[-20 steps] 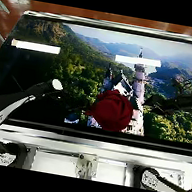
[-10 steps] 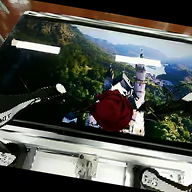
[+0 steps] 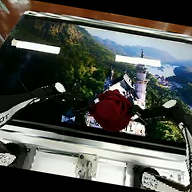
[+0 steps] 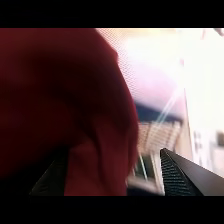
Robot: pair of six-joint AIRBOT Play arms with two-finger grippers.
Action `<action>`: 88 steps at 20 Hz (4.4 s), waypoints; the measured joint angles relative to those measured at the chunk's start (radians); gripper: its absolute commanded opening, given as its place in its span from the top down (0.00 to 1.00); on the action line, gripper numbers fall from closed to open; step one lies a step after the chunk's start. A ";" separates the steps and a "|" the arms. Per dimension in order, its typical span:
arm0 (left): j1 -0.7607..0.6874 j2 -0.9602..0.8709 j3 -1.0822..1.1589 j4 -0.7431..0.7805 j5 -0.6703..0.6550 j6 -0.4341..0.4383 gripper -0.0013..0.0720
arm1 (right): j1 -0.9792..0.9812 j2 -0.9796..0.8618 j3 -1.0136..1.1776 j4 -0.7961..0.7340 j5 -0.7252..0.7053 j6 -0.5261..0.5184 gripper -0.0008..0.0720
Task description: Fold the shirts.
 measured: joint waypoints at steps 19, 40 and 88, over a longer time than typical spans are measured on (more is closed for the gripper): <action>0.183 0.591 0.368 0.125 0.014 0.174 0.93 | 0.090 0.536 0.412 0.072 -0.151 -0.149 0.90; 0.192 0.770 0.486 0.774 -0.431 -0.175 0.93 | 0.140 0.413 0.580 -0.074 0.322 0.095 0.90; 0.242 0.323 -0.491 -0.053 0.037 0.056 0.93 | -0.016 0.018 0.132 -0.007 0.191 -0.045 0.06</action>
